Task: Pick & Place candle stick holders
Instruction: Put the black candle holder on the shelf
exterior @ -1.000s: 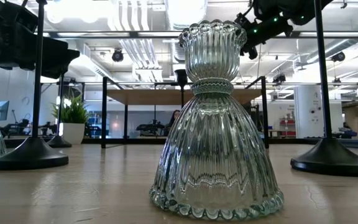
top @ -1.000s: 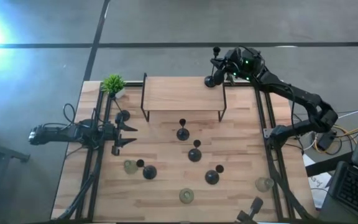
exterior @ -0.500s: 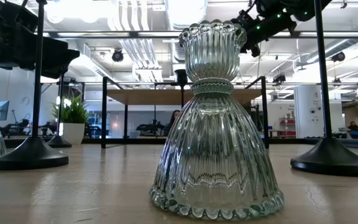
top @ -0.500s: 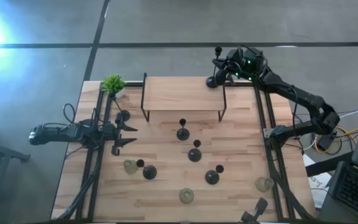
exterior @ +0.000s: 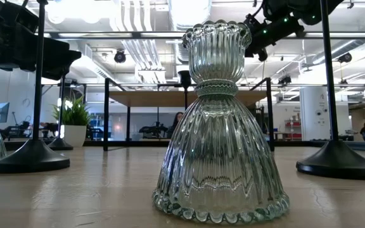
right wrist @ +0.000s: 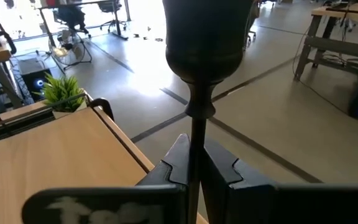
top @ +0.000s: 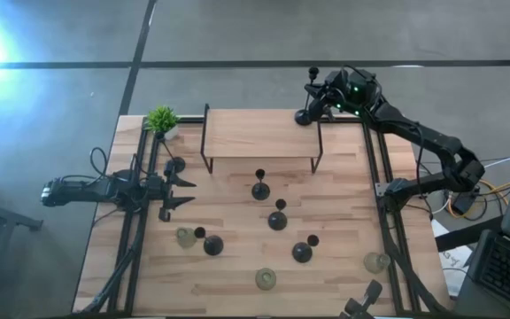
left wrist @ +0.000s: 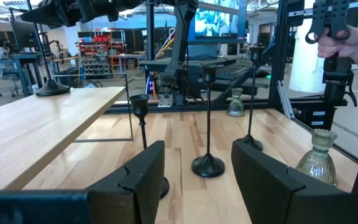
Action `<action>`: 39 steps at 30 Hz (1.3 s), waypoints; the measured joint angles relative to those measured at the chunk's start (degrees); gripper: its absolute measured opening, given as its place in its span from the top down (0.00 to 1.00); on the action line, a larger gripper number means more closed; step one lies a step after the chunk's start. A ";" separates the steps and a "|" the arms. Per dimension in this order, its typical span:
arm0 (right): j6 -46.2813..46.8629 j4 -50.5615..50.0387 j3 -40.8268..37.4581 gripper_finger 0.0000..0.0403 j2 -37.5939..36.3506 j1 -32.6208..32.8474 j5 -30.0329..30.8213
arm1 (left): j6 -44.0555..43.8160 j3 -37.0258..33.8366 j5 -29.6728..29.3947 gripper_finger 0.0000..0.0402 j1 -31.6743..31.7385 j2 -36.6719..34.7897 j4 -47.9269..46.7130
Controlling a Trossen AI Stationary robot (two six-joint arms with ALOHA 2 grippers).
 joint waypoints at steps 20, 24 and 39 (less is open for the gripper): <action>0.21 -0.23 -0.24 0.87 0.14 -0.27 -0.03 | 0.01 0.00 0.02 0.53 0.00 0.01 0.01; -0.04 -0.23 -0.24 0.79 0.13 -0.27 -0.06 | 0.00 0.01 0.00 0.53 0.02 0.01 0.01; -3.12 -7.64 -0.22 0.51 -3.89 -0.34 0.13 | 0.00 0.01 0.01 0.53 0.02 0.00 0.02</action>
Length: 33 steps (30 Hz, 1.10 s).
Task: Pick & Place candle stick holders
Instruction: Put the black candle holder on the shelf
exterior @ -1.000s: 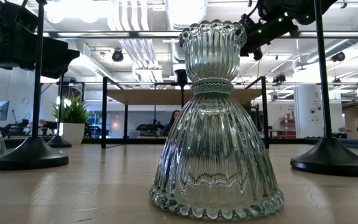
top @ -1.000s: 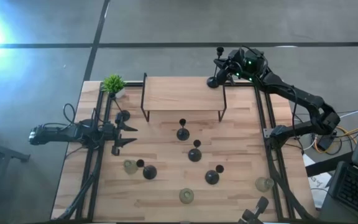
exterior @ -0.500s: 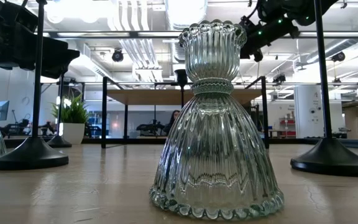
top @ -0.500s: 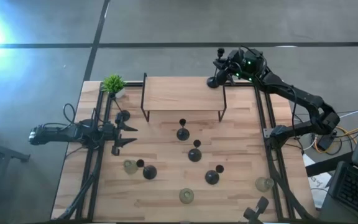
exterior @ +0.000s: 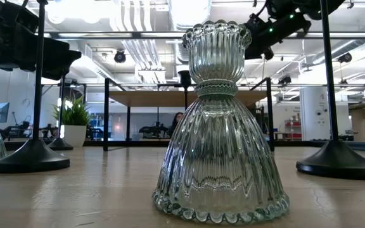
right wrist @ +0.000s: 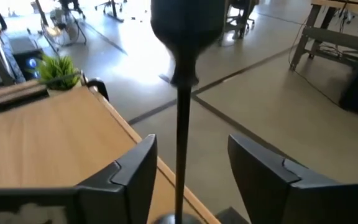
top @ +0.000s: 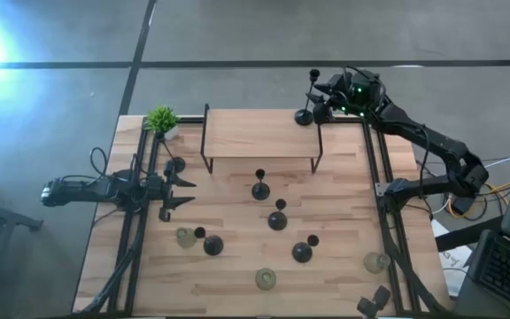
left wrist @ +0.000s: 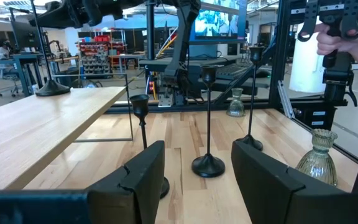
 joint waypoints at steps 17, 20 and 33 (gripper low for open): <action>-3.09 -23.02 -0.04 0.54 -17.17 0.19 -11.47 | 0.00 -0.02 -0.01 0.53 -0.02 0.00 0.00; -3.00 -26.93 -0.64 0.57 -19.31 1.58 -16.69 | 0.02 -0.02 0.01 0.53 -0.02 0.00 0.00; 1.30 -33.98 -10.51 0.74 -27.57 23.48 -18.33 | 0.02 -0.02 0.01 0.53 -0.02 -0.01 -0.02</action>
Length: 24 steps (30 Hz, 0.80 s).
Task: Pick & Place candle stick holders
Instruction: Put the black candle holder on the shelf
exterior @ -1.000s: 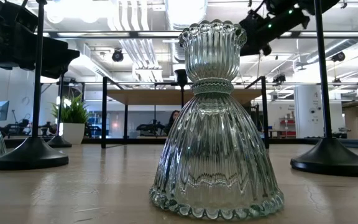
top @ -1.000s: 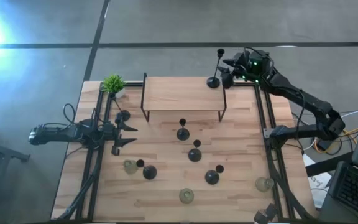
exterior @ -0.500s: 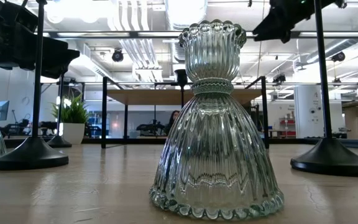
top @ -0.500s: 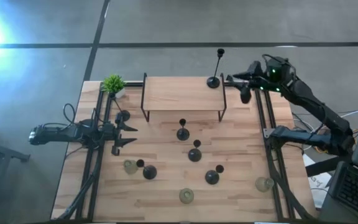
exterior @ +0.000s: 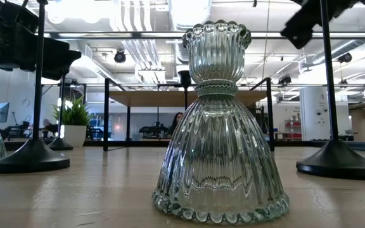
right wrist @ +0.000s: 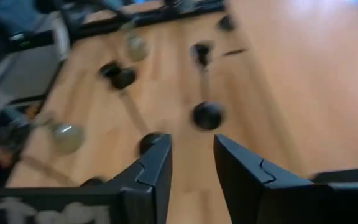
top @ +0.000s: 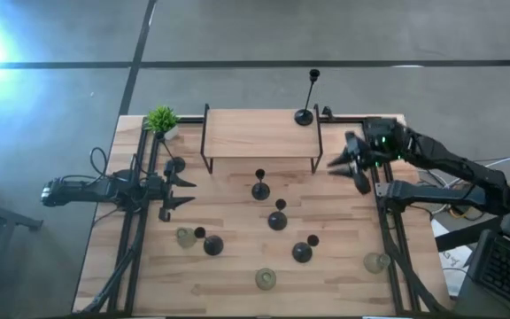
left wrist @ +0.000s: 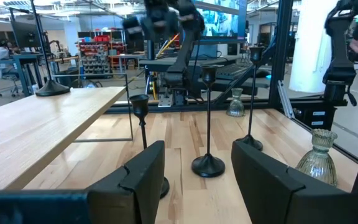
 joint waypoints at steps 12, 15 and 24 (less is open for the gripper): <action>16.94 19.05 -21.59 0.88 -8.32 20.89 4.41 | 0.00 0.00 -0.02 0.53 0.00 0.01 0.01; 19.85 25.64 -26.38 0.88 -8.42 24.50 6.62 | -0.01 0.00 -0.02 0.53 0.02 0.02 0.01; 23.68 46.14 -35.89 0.84 -6.37 30.20 6.60 | 0.00 0.00 -0.01 0.53 0.02 0.02 0.00</action>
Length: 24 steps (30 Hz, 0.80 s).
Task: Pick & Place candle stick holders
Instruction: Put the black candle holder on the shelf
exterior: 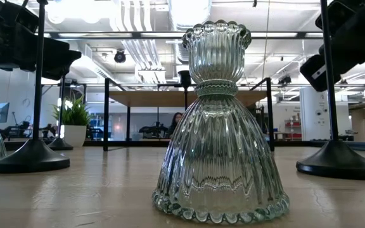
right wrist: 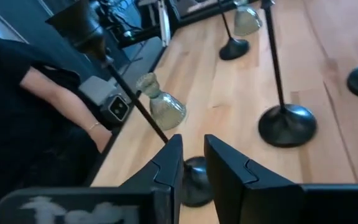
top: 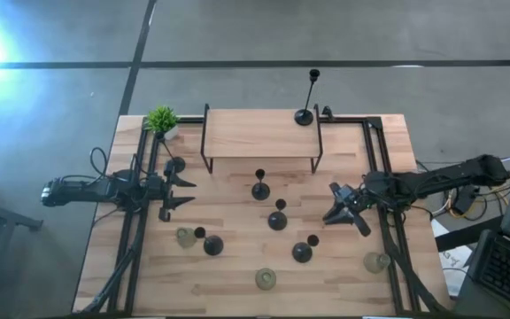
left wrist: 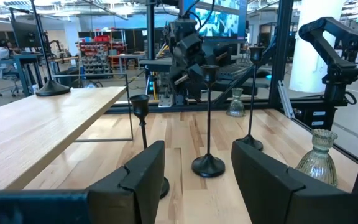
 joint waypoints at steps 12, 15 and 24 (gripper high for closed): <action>-0.67 13.11 0.15 0.67 10.57 2.72 -0.05 | 0.00 0.02 -0.01 0.53 0.00 0.00 0.00; -0.82 13.15 1.68 0.63 14.58 5.24 -0.03 | 0.00 0.00 0.01 0.53 0.00 0.00 0.00; -5.46 18.67 7.84 0.63 26.27 9.72 1.59 | -0.02 0.01 0.00 0.53 -0.02 0.00 0.02</action>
